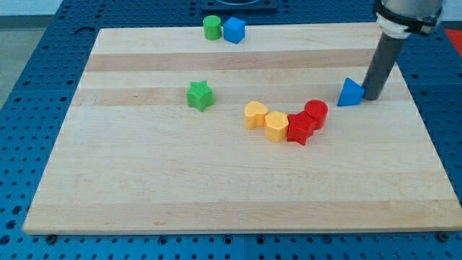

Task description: Place the blue triangle to the right of the blue cube

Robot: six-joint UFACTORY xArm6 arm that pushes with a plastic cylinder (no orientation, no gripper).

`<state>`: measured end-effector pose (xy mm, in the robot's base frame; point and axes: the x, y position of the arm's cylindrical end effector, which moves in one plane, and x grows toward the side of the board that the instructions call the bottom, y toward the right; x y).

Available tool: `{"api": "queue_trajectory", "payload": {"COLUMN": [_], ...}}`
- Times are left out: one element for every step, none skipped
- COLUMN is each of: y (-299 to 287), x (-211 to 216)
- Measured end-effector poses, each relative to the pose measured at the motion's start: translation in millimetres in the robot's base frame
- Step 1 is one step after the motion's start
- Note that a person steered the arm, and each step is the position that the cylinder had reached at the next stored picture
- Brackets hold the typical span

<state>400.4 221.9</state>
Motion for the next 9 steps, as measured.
{"api": "queue_trajectory", "payload": {"y": [-5.9,-53.1,-102.7,-142.0,-143.6,-163.9,-165.5,-118.7,-97.1], "x": [20.6,18.3,-9.1,-37.2,-76.0,-38.9,4.5,6.4,-35.2]}}
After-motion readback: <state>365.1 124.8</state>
